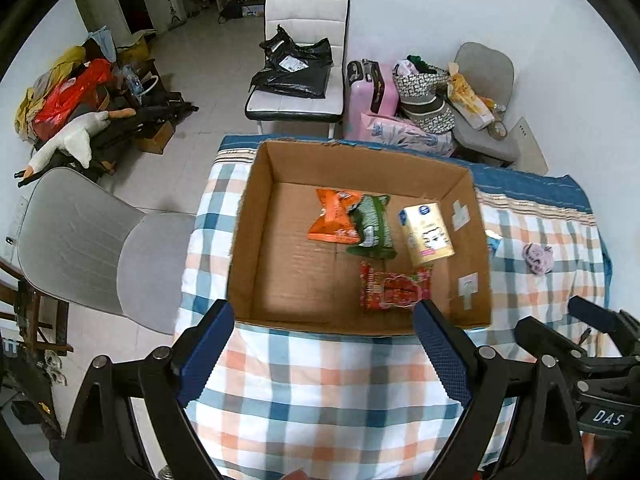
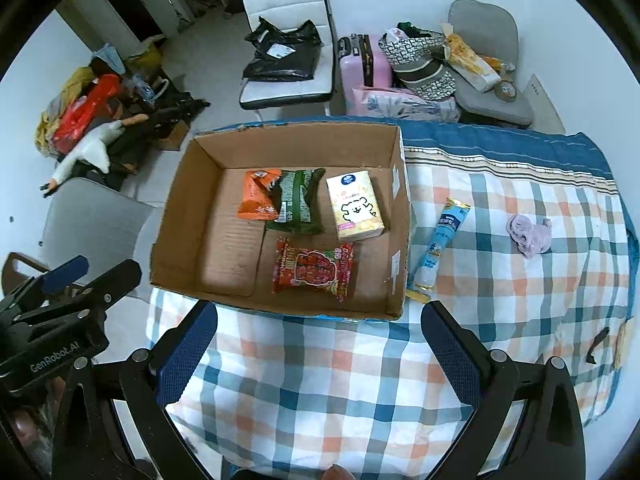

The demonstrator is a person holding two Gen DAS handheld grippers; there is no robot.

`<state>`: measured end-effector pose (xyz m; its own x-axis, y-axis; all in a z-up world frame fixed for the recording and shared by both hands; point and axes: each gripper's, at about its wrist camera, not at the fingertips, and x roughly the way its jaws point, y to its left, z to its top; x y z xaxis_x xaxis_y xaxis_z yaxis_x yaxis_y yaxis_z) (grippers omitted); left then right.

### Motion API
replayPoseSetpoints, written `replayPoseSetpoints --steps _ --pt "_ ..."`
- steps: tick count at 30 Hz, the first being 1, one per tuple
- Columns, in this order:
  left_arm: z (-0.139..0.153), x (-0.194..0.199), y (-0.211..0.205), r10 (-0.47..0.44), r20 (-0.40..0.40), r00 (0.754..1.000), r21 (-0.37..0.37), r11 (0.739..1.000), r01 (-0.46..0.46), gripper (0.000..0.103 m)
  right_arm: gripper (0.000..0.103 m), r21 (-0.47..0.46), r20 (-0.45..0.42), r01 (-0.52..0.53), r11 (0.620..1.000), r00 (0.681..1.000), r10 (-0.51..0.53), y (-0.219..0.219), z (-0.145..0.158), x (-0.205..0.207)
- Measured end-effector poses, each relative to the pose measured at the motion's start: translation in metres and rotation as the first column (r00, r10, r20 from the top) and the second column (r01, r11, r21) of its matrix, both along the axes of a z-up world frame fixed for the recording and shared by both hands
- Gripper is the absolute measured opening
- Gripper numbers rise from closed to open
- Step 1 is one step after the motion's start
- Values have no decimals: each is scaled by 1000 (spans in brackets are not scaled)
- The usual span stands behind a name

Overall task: Organize soft objects
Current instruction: 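Grasp the blue drink tube with left gripper while right gripper grasps the lilac cloth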

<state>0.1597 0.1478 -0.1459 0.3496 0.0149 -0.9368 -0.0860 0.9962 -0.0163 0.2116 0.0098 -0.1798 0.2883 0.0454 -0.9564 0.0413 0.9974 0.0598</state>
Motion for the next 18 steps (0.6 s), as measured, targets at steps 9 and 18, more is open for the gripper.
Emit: replayPoseSetpoints --steps 9,18 --pt "7 22 -84 -71 28 997 -52 996 72 103 103 85 20 135 987 990 -137 -106 13 -4" --pt "-50 81 -228 -251 -48 967 -52 967 249 103 103 -24 -24 295 955 955 -295 -266 -14 12"
